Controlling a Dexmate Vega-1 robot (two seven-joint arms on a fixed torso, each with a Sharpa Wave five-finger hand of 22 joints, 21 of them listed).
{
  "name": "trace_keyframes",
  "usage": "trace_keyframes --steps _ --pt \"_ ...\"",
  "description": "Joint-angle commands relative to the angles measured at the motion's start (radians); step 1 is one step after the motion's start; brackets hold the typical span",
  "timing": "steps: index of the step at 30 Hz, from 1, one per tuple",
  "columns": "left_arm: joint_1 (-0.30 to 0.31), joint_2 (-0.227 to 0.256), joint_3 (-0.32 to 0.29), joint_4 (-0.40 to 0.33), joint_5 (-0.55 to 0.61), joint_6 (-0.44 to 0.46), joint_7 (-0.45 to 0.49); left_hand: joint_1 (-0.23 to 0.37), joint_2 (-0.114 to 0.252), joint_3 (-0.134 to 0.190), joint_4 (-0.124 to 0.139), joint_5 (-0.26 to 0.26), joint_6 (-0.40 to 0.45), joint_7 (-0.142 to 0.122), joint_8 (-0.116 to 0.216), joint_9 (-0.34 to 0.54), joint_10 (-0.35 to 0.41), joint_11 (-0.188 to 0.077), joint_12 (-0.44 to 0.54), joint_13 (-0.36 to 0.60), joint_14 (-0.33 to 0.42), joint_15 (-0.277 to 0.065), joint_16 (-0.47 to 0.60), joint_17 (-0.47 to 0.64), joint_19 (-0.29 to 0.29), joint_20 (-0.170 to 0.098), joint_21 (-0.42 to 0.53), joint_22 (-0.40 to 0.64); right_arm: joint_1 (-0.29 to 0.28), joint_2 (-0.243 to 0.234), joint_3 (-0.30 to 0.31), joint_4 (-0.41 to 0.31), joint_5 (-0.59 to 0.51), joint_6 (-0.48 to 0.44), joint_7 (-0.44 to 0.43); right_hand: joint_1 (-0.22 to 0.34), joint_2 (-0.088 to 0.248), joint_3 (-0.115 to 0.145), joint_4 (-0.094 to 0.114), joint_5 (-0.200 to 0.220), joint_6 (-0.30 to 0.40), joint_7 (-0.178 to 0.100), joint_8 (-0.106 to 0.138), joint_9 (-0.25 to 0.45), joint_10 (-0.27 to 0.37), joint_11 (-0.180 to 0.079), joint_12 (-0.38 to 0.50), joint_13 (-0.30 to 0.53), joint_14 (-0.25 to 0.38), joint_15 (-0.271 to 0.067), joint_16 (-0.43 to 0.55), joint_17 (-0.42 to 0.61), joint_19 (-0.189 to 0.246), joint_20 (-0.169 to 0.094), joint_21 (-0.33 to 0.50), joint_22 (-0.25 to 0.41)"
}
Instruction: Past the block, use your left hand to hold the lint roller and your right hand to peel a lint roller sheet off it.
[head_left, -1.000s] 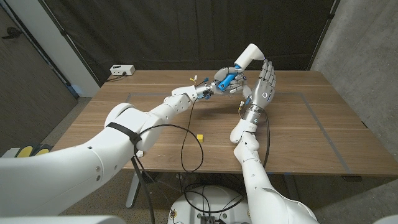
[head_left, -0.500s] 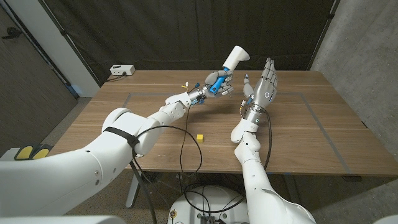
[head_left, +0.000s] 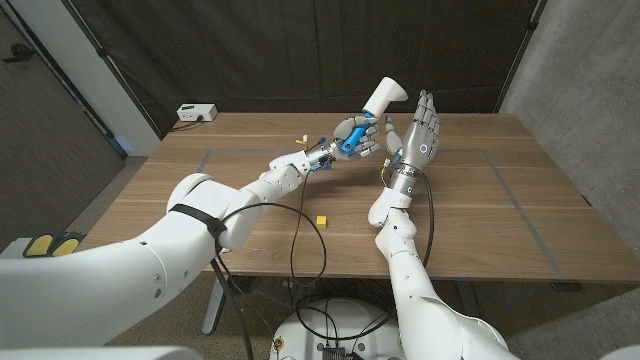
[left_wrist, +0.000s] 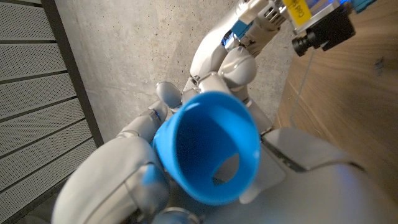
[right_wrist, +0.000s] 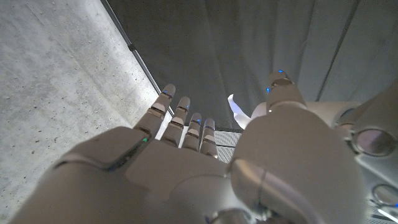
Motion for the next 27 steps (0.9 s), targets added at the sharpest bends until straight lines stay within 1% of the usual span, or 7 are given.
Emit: trace_keyframes --steps 1,3,9,14,15,20,27 --pt "0.011 -0.008 0.013 0.002 0.006 0.036 0.028 -0.049 0.096 0.085 0.078 0.006 0.054 0.052 0.009 -0.004 0.018 -0.003 0.007 0.001 0.014 -0.01 0.005 0.001 0.012 -0.024 0.0 0.002 -0.01 0.019 0.039 -0.028 -0.003 0.098 0.0 0.048 0.054 -0.007 -0.01 0.003 0.114 -0.014 0.023 -0.001 0.126 -0.008 0.033 0.0 0.134 -0.115 0.073 0.035 0.081 -0.024 0.037 0.007" --pt "0.012 -0.009 0.014 0.002 0.007 0.043 0.035 -0.049 0.096 0.084 0.077 0.006 0.056 0.055 0.01 -0.009 0.019 -0.004 0.007 0.001 0.014 -0.008 0.002 -0.006 0.012 -0.023 0.002 0.005 -0.017 0.025 0.05 -0.045 -0.006 0.115 0.0 0.072 0.078 -0.016 -0.013 -0.007 0.218 -0.033 0.048 -0.002 0.217 -0.029 0.053 -0.002 0.226 -0.136 0.128 0.062 0.139 -0.033 0.066 0.012" --pt "0.019 -0.015 0.016 0.003 0.007 0.062 0.041 -0.049 0.095 0.084 0.076 0.006 0.056 0.056 0.015 -0.013 0.021 -0.005 0.007 0.001 0.016 -0.008 0.006 -0.004 0.014 -0.023 0.001 0.005 -0.027 0.033 0.077 -0.063 0.016 0.186 0.0 0.133 0.144 -0.015 -0.024 -0.033 0.384 -0.032 0.076 -0.005 0.358 -0.006 0.068 -0.005 0.425 -0.166 0.266 0.141 0.277 -0.052 0.158 0.04" --pt "0.022 -0.017 0.016 0.002 0.005 0.059 0.03 -0.05 0.095 0.084 0.076 0.006 0.057 0.055 0.018 -0.016 0.022 -0.004 0.007 0.001 0.015 -0.01 0.01 -0.001 0.014 -0.023 0.001 0.007 -0.032 0.033 0.091 -0.071 0.036 0.23 0.0 0.182 0.203 0.0 -0.011 -0.103 0.695 -0.031 0.143 -0.001 0.688 -0.011 0.15 0.006 0.612 -0.168 0.436 0.274 0.306 -0.053 0.272 0.113" --pt "0.022 -0.017 0.016 0.002 0.004 0.056 0.024 -0.05 0.095 0.083 0.076 0.006 0.056 0.055 0.02 -0.015 0.022 -0.004 0.007 0.001 0.016 -0.009 0.009 -0.003 0.014 -0.023 0.001 0.007 -0.034 0.033 0.093 -0.074 0.034 0.23 0.0 0.189 0.205 0.003 -0.009 -0.119 0.749 -0.025 0.155 0.002 0.731 0.004 0.164 0.015 0.625 -0.169 0.468 0.31 0.308 -0.054 0.296 0.129" --pt "0.025 -0.017 0.021 0.001 0.002 0.052 0.0 -0.051 0.095 0.083 0.077 0.006 0.051 0.055 0.027 -0.013 0.022 -0.003 0.006 0.001 0.015 -0.01 0.012 -0.001 0.014 -0.023 -0.001 0.009 -0.046 0.033 0.094 -0.089 0.055 0.242 0.0 0.218 0.198 0.003 -0.015 -0.152 0.805 0.013 0.15 0.01 0.865 0.022 0.24 0.065 0.641 -0.17 0.564 0.428 0.294 -0.065 0.346 0.154" --pt "0.034 -0.018 0.017 0.0 -0.013 0.042 -0.015 -0.052 0.095 0.081 0.077 0.006 0.045 0.056 0.032 -0.016 0.021 -0.006 0.006 0.001 0.016 -0.008 0.013 -0.008 0.015 -0.023 -0.001 0.011 -0.066 0.033 0.089 -0.116 0.084 0.233 0.0 0.242 0.208 0.005 -0.006 -0.148 0.795 0.009 0.157 0.074 0.833 0.013 0.312 0.175 0.583 -0.171 0.61 0.548 0.224 -0.104 0.384 0.19"
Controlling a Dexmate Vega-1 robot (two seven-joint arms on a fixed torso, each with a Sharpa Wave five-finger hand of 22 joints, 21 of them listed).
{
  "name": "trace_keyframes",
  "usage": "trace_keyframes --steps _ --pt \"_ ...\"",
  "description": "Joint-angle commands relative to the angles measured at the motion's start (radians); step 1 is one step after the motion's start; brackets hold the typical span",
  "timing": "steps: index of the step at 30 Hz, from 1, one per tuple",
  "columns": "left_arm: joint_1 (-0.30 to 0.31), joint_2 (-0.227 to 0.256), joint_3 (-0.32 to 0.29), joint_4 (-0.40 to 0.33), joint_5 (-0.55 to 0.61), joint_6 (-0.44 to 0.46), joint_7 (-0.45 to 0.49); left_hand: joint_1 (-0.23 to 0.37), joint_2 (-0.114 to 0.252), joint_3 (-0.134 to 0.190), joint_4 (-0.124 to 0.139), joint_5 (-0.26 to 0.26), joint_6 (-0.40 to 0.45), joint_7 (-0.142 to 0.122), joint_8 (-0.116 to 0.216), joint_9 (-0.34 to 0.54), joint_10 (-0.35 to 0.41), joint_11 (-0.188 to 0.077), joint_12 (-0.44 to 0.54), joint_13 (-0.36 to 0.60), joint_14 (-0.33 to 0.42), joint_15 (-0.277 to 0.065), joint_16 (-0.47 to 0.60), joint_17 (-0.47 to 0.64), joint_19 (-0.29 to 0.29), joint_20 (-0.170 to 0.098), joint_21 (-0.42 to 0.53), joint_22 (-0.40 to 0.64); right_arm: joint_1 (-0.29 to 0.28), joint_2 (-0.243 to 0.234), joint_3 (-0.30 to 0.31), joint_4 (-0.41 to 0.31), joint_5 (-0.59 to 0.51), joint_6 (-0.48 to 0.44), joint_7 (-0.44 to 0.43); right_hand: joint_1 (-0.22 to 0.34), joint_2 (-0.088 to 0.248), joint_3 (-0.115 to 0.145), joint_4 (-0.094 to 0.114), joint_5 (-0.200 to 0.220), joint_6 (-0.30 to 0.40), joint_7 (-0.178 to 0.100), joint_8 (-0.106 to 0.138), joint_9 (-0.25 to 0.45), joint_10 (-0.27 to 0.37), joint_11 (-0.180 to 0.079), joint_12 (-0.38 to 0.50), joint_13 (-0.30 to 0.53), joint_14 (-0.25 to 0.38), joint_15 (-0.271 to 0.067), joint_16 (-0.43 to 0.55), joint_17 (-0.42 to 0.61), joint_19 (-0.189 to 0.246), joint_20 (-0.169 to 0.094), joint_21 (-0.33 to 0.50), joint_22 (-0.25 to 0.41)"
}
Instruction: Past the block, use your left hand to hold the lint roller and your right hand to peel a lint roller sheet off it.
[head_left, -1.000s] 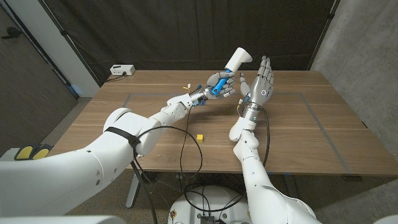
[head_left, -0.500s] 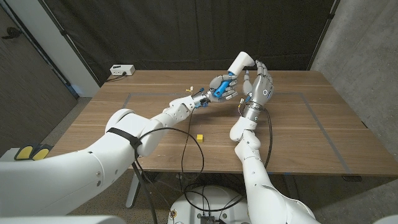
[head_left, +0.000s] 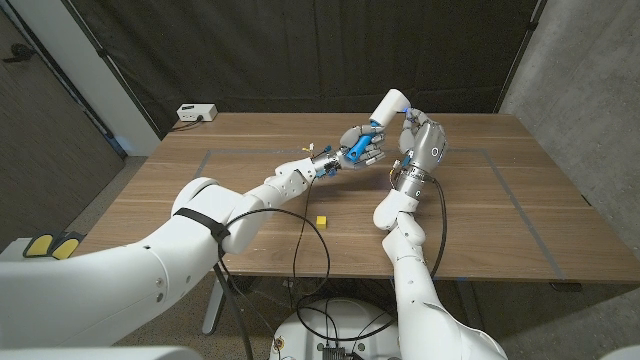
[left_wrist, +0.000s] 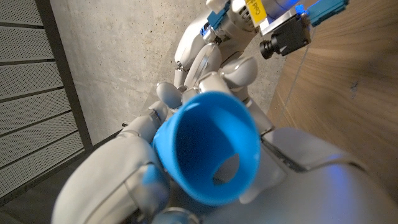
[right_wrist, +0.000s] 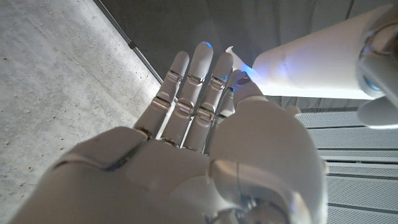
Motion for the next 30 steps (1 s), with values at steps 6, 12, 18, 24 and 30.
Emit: trace_keyframes --steps 6,12,18,24,30 --pt "0.018 -0.003 -0.006 -0.002 -0.031 -0.024 -0.033 -0.053 0.095 0.08 0.076 0.006 0.044 0.052 0.015 0.001 0.017 -0.009 0.004 0.006 0.012 -0.006 0.007 0.002 0.008 -0.02 0.001 0.003 -0.046 0.003 0.006 -0.055 0.081 0.031 0.0 0.024 0.024 0.049 0.079 0.033 -0.062 0.026 0.038 0.195 -0.139 -0.034 0.176 0.295 -0.073 -0.094 0.07 0.259 -0.099 -0.008 0.114 0.068" --pt "0.022 -0.005 -0.018 -0.002 -0.047 -0.04 -0.037 -0.053 0.095 0.08 0.076 0.006 0.045 0.053 0.015 -0.009 0.018 -0.009 0.004 0.006 0.01 -0.004 0.008 0.004 0.007 -0.019 -0.001 0.002 -0.07 0.003 -0.001 -0.082 0.099 0.027 0.0 0.026 0.028 0.072 0.107 0.048 -0.101 0.025 0.061 0.266 -0.177 -0.042 0.236 0.402 -0.113 -0.094 0.084 0.352 -0.135 -0.006 0.157 0.085" --pt "0.017 0.002 -0.011 -0.003 -0.044 -0.041 -0.06 -0.053 0.096 0.079 0.075 0.006 0.044 0.053 0.024 -0.012 0.017 -0.007 0.004 0.006 0.012 -0.008 0.007 0.0 0.007 -0.018 0.0 0.004 -0.081 0.003 -0.004 -0.095 0.133 0.03 0.0 0.042 0.018 0.087 0.109 0.063 -0.08 0.035 0.101 0.312 -0.167 -0.026 0.283 0.468 -0.126 -0.102 0.058 0.347 -0.107 0.027 0.216 0.089" --pt "-0.018 0.023 0.049 -0.004 0.011 -0.031 -0.06 -0.053 0.097 0.08 0.075 0.006 0.042 0.057 0.029 -0.013 0.019 -0.006 0.005 0.006 0.01 -0.005 0.001 -0.01 0.008 -0.019 0.0 0.005 -0.092 0.003 0.024 -0.136 0.075 0.077 0.0 -0.091 -0.1 0.033 0.102 0.054 -0.312 0.008 -0.116 0.152 -0.365 0.012 0.066 0.26 -0.182 -0.077 -0.251 0.015 -0.156 0.081 0.256 -0.015" --pt "-0.044 0.053 0.083 -0.004 0.037 -0.031 -0.052 -0.052 0.097 0.078 0.073 0.007 0.04 0.053 0.036 -0.013 0.021 -0.008 0.005 0.006 0.015 -0.008 0.007 -0.008 0.007 -0.019 0.001 0.008 -0.129 0.003 0.004 -0.246 0.032 0.037 0.0 -0.12 -0.1 0.054 0.09 0.069 -0.469 0.002 -0.203 0.088 -0.523 0.016 -0.062 0.182 -0.303 -0.073 -0.4 -0.073 -0.204 0.07 0.251 -0.083"
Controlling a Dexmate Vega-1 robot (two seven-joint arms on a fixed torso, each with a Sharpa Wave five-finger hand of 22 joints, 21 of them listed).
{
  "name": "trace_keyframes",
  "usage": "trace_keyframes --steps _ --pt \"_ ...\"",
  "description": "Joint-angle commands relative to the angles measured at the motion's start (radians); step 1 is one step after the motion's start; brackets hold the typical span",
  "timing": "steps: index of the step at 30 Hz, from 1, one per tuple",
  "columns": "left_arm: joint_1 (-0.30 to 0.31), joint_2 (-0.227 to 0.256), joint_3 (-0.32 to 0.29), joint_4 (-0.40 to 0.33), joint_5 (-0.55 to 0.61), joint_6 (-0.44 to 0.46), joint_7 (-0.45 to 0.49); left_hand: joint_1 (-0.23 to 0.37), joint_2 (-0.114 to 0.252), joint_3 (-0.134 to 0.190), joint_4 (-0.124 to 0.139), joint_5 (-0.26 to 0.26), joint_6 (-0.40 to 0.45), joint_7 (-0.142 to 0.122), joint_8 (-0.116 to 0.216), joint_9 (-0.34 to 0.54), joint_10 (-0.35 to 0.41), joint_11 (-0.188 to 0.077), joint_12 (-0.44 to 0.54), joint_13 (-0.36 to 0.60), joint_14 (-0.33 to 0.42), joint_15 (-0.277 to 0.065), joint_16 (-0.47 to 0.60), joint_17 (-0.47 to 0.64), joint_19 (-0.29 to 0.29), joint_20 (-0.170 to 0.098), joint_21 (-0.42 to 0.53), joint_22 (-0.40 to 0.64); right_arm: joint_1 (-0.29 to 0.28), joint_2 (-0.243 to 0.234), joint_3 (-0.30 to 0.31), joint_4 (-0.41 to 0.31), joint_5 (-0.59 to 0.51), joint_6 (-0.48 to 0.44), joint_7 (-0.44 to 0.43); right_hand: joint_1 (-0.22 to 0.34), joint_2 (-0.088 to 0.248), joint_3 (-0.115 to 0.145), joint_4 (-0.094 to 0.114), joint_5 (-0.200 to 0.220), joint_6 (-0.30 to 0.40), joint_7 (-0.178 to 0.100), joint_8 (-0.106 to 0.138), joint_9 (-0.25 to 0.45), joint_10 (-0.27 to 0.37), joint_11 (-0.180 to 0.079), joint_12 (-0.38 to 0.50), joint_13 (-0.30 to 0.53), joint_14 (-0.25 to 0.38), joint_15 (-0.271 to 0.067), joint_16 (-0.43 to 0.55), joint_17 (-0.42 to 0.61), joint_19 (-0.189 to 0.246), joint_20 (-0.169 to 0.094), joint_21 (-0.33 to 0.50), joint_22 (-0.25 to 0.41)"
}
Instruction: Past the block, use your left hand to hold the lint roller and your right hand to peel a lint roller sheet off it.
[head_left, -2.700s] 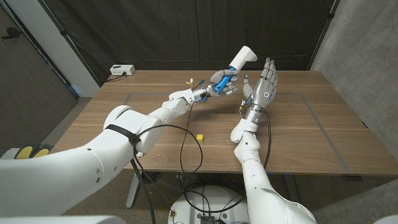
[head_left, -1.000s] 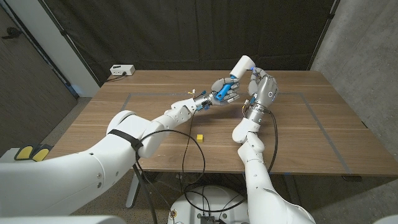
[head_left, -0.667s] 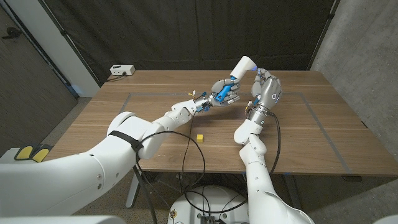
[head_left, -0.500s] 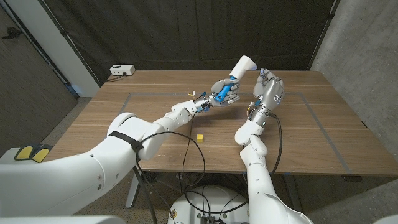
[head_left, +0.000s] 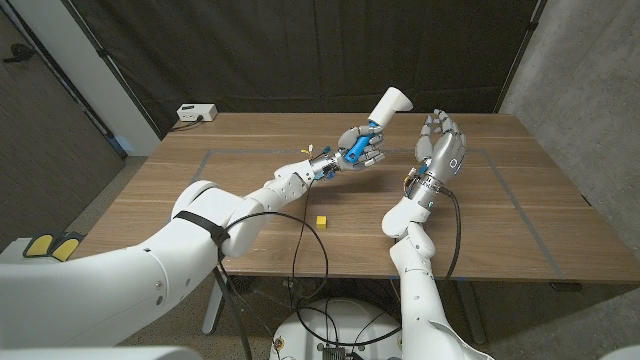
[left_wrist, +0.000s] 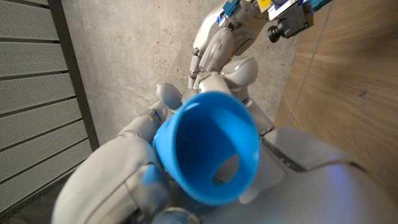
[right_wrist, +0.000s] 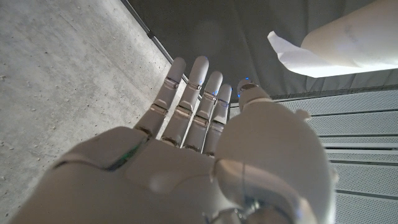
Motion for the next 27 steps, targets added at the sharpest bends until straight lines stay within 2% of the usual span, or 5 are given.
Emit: trace_keyframes --steps 1,8,12,17,27 --pt "-0.053 0.05 0.075 -0.003 0.054 0.005 0.004 -0.051 0.098 0.078 0.073 0.007 0.043 0.046 0.011 0.003 0.021 -0.008 0.008 0.003 0.015 -0.009 0.003 -0.001 0.006 -0.021 0.001 0.002 -0.062 -0.024 -0.035 -0.155 -0.056 -0.034 0.0 -0.018 -0.001 0.015 -0.01 0.012 -0.099 -0.004 -0.031 -0.032 -0.095 -0.008 -0.073 -0.04 -0.073 -0.132 -0.086 -0.046 -0.025 -0.003 0.0 -0.037" --pt "-0.076 0.065 0.104 -0.003 0.069 0.013 0.012 -0.052 0.097 0.078 0.073 0.008 0.044 0.046 0.014 -0.001 0.019 -0.011 0.007 0.003 0.012 -0.005 0.007 0.001 0.005 -0.021 -0.002 0.001 -0.231 -0.322 -0.334 -0.493 0.216 -0.389 0.402 -0.042 0.035 0.028 -0.01 0.007 -0.192 -0.023 -0.023 -0.061 -0.235 -0.011 -0.176 -0.081 -0.224 -0.104 -0.196 -0.086 -0.106 -0.015 -0.016 -0.081" --pt "-0.083 0.067 0.114 -0.003 0.074 0.012 0.027 -0.052 0.099 0.08 0.076 0.008 0.042 0.045 0.016 -0.004 0.018 -0.013 0.008 0.003 0.011 -0.005 0.01 0.005 0.003 -0.02 0.004 0.016 -0.264 -0.466 -0.417 -0.666 0.304 -0.589 0.664 -0.192 0.048 -0.033 0.078 -0.02 -0.191 -0.008 -0.002 -0.072 -0.232 0.011 -0.208 -0.1 -0.262 -0.071 -0.216 -0.088 -0.139 0.002 -0.02 -0.101" --pt "-0.093 0.07 0.131 -0.003 0.083 0.012 0.036 -0.053 0.098 0.079 0.077 0.007 0.035 0.046 0.018 -0.005 0.015 -0.013 0.008 0.003 0.008 -0.006 0.006 0.002 0.002 -0.021 0.001 0.016 -0.247 -0.637 -0.468 -0.791 0.422 -0.753 0.917 -0.298 0.022 -0.088 0.13 -0.034 -0.189 0.007 0.001 -0.08 -0.229 0.033 -0.226 -0.111 -0.305 -0.036 -0.243 -0.1 -0.164 0.027 -0.029 -0.11" --pt "-0.102 0.072 0.144 -0.004 0.082 -0.011 0.019 -0.051 0.099 0.076 0.075 0.007 0.026 0.043 0.025 -0.004 0.013 -0.013 0.008 0.003 0.008 -0.006 0.005 0.003 -0.001 -0.021 0.0 0.018 -0.15 -0.881 -0.538 -0.935 0.604 -1.078 1.235 -0.304 -0.116 -0.162 0.096 -0.009 -0.269 0.008 -0.014 -0.094 -0.299 0.023 -0.275 -0.122 -0.383 -0.028 -0.295 -0.129 -0.242 0.017 -0.07 -0.116"
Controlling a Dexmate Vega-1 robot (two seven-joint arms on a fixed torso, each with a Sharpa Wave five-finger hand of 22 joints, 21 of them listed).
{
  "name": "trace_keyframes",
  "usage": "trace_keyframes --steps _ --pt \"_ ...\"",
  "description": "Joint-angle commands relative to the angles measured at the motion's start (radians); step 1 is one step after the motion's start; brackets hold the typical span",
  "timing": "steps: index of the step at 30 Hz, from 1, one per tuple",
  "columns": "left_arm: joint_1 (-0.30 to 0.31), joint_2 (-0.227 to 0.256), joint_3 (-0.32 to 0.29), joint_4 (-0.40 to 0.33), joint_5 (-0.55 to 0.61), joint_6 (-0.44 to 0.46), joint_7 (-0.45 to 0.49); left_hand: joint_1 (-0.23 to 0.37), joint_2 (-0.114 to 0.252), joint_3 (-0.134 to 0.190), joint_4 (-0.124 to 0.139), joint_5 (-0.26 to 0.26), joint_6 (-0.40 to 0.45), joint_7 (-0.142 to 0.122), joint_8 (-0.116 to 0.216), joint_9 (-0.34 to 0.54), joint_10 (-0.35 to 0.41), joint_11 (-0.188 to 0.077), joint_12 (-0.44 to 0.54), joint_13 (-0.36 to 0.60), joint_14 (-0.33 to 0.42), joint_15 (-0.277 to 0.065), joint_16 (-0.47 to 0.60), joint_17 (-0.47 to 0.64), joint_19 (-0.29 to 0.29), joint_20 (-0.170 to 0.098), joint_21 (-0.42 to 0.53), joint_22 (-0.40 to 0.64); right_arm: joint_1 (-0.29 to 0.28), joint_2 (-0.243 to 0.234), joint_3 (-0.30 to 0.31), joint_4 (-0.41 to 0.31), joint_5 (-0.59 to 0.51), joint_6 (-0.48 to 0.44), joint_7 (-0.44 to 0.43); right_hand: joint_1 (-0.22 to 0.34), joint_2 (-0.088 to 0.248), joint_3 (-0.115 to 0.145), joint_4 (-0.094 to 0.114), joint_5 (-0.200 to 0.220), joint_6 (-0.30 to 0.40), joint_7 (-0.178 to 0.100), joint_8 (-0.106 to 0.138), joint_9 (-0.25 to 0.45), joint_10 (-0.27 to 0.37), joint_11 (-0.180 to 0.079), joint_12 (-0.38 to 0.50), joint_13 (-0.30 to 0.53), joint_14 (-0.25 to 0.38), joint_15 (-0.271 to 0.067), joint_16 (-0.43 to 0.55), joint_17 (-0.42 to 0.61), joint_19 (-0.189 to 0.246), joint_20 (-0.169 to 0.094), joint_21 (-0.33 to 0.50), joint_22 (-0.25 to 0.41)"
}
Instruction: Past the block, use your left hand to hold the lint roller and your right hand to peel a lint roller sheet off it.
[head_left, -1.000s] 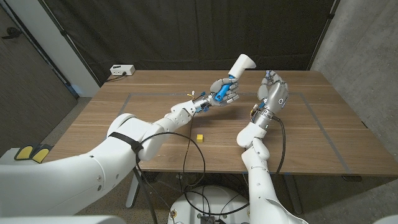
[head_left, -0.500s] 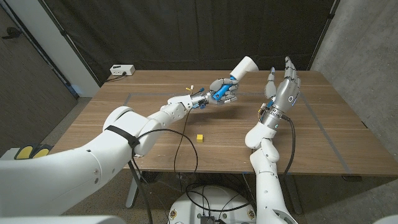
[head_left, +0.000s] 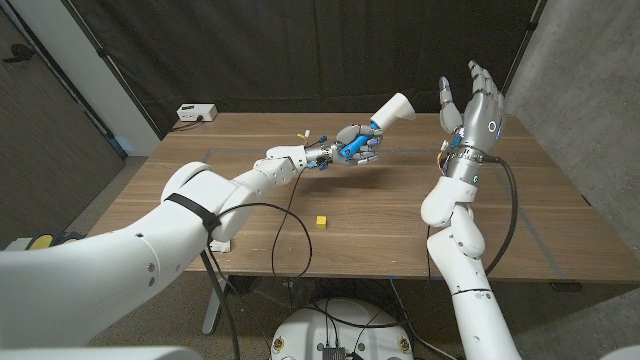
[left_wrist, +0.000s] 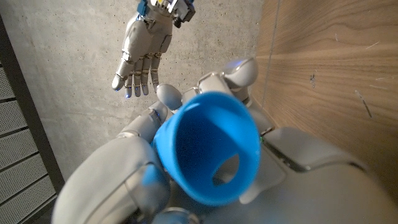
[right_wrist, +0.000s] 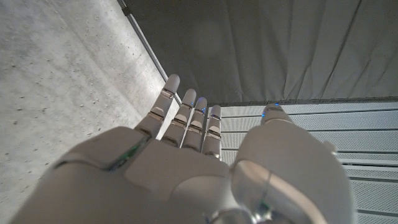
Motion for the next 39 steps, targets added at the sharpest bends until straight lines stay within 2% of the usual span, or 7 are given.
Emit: trace_keyframes --steps 1,8,13,25,30,34,39 --pt "-0.026 0.012 0.038 -0.001 0.001 -0.026 -0.008 -0.051 0.098 0.076 0.076 0.003 0.034 0.038 0.003 -0.005 0.013 -0.013 0.005 0.001 0.009 -0.007 -0.002 -0.001 -0.002 -0.022 0.0 0.004 0.073 -0.396 -0.142 -0.275 0.354 -0.764 0.933 0.016 -0.046 -0.021 -0.017 0.02 -0.013 -0.006 0.001 0.0 -0.006 -0.007 -0.004 0.002 -0.017 -0.05 -0.009 -0.006 -0.023 -0.006 -0.014 0.001" --pt "-0.017 -0.003 0.022 -0.001 -0.018 -0.082 -0.041 -0.058 0.093 0.071 0.081 0.002 0.028 0.027 0.011 0.0 0.01 -0.018 0.006 0.002 0.005 -0.01 -0.004 0.004 -0.012 -0.023 -0.001 0.011 0.149 -0.504 -0.271 -0.303 0.337 -1.001 0.963 0.071 -0.065 -0.025 -0.047 0.052 0.014 -0.019 0.016 -0.002 0.014 -0.023 0.001 0.004 -0.003 -0.065 -0.006 -0.013 -0.025 -0.017 -0.022 0.001" --pt "-0.016 -0.014 0.008 -0.002 -0.032 -0.127 -0.075 -0.06 0.093 0.067 0.081 0.003 0.031 0.028 0.014 -0.005 0.01 -0.02 0.007 0.002 0.005 -0.008 -0.006 0.004 -0.011 -0.024 -0.003 0.007 0.157 -0.557 -0.293 -0.323 0.398 -1.057 0.915 0.111 -0.054 -0.016 -0.065 0.071 0.017 -0.025 0.017 -0.003 0.015 -0.031 0.0 0.005 -0.002 -0.065 -0.006 -0.015 -0.016 -0.02 -0.023 0.002" --pt "-0.003 -0.013 -0.011 -0.002 -0.049 -0.131 -0.095 -0.065 0.095 0.064 0.083 0.001 0.018 0.026 0.022 -0.002 0.011 -0.019 0.007 0.001 0.006 -0.01 -0.014 0.004 -0.018 -0.021 0.001 0.016 0.149 -0.697 -0.22 -0.416 0.691 -1.136 0.895 0.188 0.116 0.054 -0.074 0.087 -0.033 -0.004 0.0 -0.006 -0.028 -0.01 -0.029 -0.003 -0.029 -0.012 -0.015 -0.021 0.004 0.031 -0.029 -0.001" --pt "-0.004 -0.014 -0.011 -0.001 -0.047 -0.125 -0.085 -0.065 0.095 0.062 0.083 0.001 0.024 0.029 0.024 -0.008 0.008 -0.019 0.007 0.002 0.004 -0.008 -0.016 0.007 -0.018 -0.022 0.001 0.014 0.078 -0.726 -0.121 -0.419 0.849 -1.009 0.833 0.25 0.157 0.086 -0.122 0.068 -0.054 -0.053 -0.001 -0.009 -0.057 -0.086 -0.04 -0.011 -0.053 -0.015 -0.015 -0.019 -0.019 0.014 -0.047 -0.003" --pt "-0.003 -0.018 -0.015 0.0 -0.048 -0.121 -0.073 -0.066 0.095 0.062 0.084 0.001 0.024 0.027 0.024 -0.015 0.007 -0.018 0.006 0.001 0.005 -0.012 -0.014 0.013 -0.014 -0.024 -0.006 0.003 0.116 -0.712 -0.244 -0.414 0.773 -1.101 0.647 0.303 0.182 0.114 -0.16 0.051 -0.059 -0.054 0.004 -0.01 -0.06 -0.068 -0.036 -0.017 -0.045 -0.033 -0.003 -0.015 -0.012 0.0 -0.048 -0.003" --pt "0.0 -0.022 -0.018 0.0 -0.046 -0.125 -0.05 -0.066 0.096 0.061 0.083 0.001 0.018 0.026 0.028 -0.012 0.008 -0.015 0.006 0.001 0.008 -0.009 -0.02 0.004 -0.015 -0.023 -0.003 0.003 -0.01 -0.637 -0.164 -0.295 0.832 -0.724 0.356 0.255 0.164 0.097 -0.135 0.005 0.005 -0.026 0.027 -0.009 0.005 -0.027 -0.013 -0.024 0.008 -0.032 0.027 -0.01 0.022 0.016 -0.04 -0.003"
